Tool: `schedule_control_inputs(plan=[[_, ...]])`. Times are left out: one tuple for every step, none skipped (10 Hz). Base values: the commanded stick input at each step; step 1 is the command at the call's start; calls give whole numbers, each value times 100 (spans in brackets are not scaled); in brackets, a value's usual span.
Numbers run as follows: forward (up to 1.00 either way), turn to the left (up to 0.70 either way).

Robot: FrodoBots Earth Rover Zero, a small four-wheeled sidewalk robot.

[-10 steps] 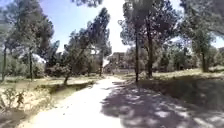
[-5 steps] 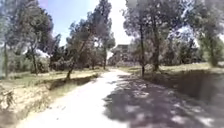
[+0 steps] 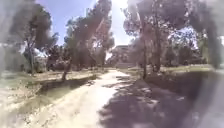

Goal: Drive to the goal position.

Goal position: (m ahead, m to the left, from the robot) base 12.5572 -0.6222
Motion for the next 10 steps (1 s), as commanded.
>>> schedule_control_inputs(plan=[[85, -34], [85, -34], [85, -24], [85, 0], [85, 0], [85, 0], [85, 0], [85, 0], [85, 0], [85, 0]])
